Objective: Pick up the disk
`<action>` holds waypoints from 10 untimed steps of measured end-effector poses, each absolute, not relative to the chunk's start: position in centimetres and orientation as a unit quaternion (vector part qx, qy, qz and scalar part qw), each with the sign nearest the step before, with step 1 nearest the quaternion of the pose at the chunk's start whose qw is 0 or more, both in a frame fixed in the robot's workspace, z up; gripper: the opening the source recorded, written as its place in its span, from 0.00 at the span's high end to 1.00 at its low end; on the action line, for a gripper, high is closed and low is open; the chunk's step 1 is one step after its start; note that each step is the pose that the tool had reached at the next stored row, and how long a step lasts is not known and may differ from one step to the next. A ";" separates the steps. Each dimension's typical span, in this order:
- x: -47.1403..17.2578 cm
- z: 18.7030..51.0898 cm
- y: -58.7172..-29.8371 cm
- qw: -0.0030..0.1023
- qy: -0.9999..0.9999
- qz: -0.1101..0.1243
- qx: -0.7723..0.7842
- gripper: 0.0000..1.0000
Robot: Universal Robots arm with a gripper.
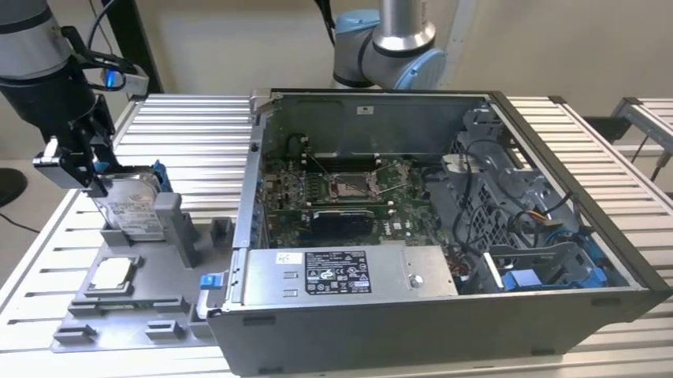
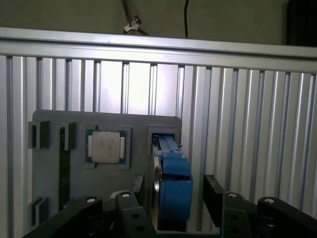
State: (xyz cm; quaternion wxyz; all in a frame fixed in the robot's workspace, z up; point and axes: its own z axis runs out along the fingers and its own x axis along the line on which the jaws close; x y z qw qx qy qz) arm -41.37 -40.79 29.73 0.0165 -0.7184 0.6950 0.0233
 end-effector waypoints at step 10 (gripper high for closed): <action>-41.4 29.0 -40.8 0.014 0.695 0.027 -0.718 0.00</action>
